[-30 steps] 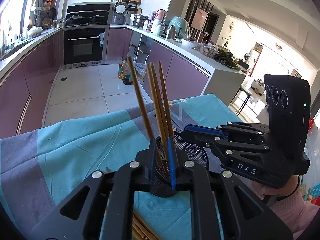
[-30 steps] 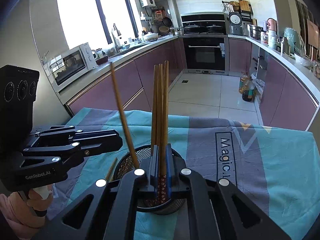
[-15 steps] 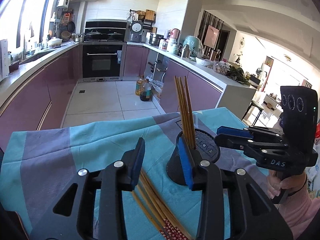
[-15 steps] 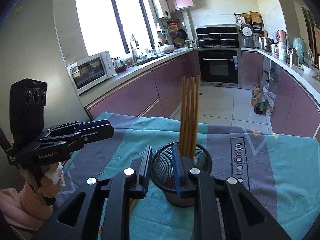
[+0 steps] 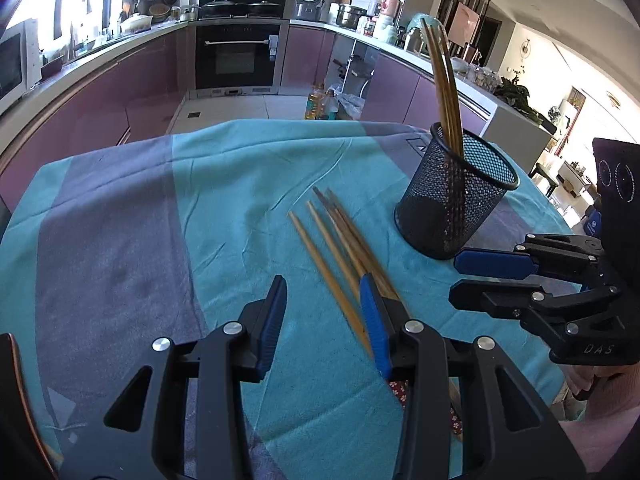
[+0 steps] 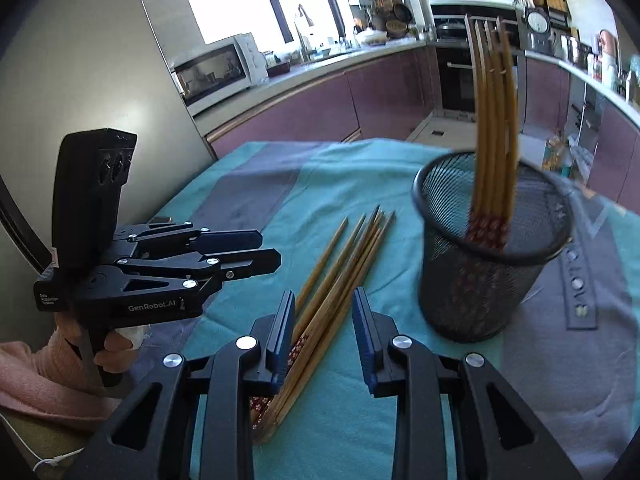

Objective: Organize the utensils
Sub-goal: 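Return the left tool to the pile and grasp a chopstick while the right tool grasps another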

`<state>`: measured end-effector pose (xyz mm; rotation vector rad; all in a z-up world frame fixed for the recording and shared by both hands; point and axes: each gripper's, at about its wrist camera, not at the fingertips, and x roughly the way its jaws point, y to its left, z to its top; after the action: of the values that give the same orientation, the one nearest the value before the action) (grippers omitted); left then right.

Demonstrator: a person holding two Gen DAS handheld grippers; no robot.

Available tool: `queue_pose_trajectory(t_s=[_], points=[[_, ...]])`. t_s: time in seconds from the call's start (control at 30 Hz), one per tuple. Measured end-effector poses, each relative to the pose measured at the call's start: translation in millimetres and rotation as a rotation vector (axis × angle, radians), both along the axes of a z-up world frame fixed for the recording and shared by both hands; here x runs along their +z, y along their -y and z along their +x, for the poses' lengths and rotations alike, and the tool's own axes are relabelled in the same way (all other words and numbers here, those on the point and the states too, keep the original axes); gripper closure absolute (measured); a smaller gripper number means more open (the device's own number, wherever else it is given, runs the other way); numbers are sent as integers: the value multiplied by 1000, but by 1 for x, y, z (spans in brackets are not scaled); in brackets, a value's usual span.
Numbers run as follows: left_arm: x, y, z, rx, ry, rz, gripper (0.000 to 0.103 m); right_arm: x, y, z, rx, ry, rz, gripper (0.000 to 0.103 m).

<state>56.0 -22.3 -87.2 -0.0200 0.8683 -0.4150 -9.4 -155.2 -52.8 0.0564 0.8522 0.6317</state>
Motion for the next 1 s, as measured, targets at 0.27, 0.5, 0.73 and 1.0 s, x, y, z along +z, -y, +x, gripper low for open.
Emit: queue_pose_trajectory(t_s=[0.27,0.5,0.73,1.0], points=[[-19,7,-5,8,-23,13,65,-21,-17,8,-11,-45,-28,75],[-26,9,-5,6,-36,20,65,-37,-20,16,-58,-86,-37,86],[-30,16,-1,-17,-42,33,66,-37,-4,18,-102,-112,18,96],[-40,32,11,-42,-72,68,66,-40,8,20,-143,-127,22,96]])
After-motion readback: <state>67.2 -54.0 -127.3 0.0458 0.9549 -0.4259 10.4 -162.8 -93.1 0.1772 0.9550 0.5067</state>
